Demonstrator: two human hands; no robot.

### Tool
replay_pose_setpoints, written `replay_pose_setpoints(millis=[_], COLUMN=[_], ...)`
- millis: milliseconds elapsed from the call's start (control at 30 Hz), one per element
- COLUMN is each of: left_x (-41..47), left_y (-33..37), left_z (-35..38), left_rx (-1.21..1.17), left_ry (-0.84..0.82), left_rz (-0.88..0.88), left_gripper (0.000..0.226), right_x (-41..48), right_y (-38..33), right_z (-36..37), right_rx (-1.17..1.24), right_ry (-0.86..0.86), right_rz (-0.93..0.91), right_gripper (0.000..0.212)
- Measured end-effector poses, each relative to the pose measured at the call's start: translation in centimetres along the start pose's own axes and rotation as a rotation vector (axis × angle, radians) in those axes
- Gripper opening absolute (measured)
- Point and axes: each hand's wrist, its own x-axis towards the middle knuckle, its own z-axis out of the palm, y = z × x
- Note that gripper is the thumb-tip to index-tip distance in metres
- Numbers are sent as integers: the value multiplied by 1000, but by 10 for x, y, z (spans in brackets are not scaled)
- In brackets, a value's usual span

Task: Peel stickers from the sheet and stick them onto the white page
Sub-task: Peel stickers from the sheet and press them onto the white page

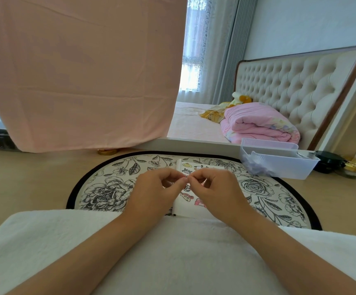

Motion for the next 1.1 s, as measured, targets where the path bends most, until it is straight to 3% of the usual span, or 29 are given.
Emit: replay_pose_setpoints(millis=[100,367,667,833,1100], left_x=[1,3,18,33,54], left_y=[1,2,8,19,45], left_z=[2,10,18,32,75], left_rx=[-24,-40,-142,-124,-177], left_ry=[20,21,-103,-151,-211], left_rz=[-50,-98,-121,-103,-71], left_gripper=[7,14,16,12,9], right_x=[0,2,14,17,21], right_y=[0,2,2,13,43], right_z=[0,-5,-24,-46,-86], right_rx=[-50,-17,283,331,287], right_ry=[26,8,-140,-75,25], right_rz=[-18,-40,176,194,244], right_gripper=[16,12,15,2,9])
